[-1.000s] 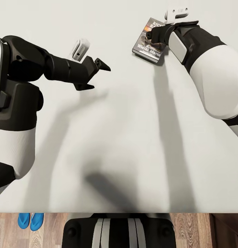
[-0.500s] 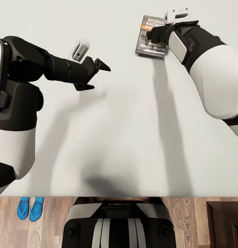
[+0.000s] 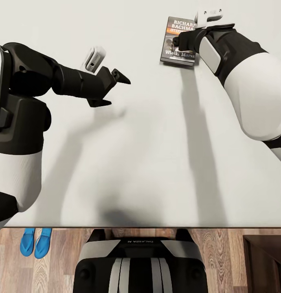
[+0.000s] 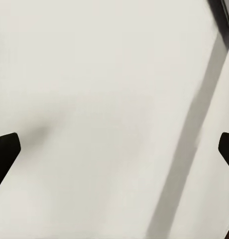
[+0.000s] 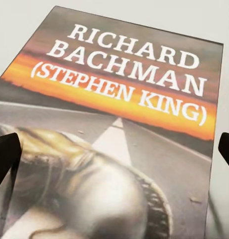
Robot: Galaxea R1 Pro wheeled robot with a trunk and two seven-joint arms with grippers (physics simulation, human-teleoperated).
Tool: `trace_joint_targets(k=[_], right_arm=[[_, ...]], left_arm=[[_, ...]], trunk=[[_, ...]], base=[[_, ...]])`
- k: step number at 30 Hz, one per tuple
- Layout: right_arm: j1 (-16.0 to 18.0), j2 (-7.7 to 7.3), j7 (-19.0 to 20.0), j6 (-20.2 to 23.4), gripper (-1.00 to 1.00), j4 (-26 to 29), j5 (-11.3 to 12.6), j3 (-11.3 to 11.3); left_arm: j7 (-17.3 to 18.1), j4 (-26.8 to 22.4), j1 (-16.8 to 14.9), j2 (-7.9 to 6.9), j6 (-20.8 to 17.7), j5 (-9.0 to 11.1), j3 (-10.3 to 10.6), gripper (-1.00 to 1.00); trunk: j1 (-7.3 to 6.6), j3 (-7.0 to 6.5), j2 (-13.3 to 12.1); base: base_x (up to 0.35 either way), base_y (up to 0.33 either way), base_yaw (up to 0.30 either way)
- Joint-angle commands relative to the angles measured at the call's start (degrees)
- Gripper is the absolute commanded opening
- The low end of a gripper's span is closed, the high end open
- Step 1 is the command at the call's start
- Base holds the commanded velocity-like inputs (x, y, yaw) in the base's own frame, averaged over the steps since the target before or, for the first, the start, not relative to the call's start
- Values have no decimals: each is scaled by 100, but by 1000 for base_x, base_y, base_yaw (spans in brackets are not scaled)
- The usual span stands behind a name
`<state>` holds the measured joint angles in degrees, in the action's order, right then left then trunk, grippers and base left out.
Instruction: In the bedroom, move the book from the bed onto either nightstand, and place the two sandals side by side next to the bed.
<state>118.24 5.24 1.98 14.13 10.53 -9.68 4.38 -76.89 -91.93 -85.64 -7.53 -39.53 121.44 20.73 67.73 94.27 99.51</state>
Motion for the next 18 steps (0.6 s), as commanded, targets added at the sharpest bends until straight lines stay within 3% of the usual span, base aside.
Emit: trace_joint_targets(k=[1, 8, 18], right_arm=[[-3, 4, 22, 34, 100, -191, -61, 20], [-3, 4, 22, 36, 100, -191, -61, 17], [-2, 4, 22, 40, 100, -191, -61, 12]], left_arm=[[-37, -2, -5, -3, -52, 21, 2, 100], [-36, -2, -5, -3, -52, 21, 4, 100], [-32, -3, -5, -3, -50, 27, 9, 100]], trunk=[[1, 3, 1], [1, 3, 1], [1, 3, 1]], base=[[-10, -2, 0], [-105, -37, 0], [-253, -85, 0]])
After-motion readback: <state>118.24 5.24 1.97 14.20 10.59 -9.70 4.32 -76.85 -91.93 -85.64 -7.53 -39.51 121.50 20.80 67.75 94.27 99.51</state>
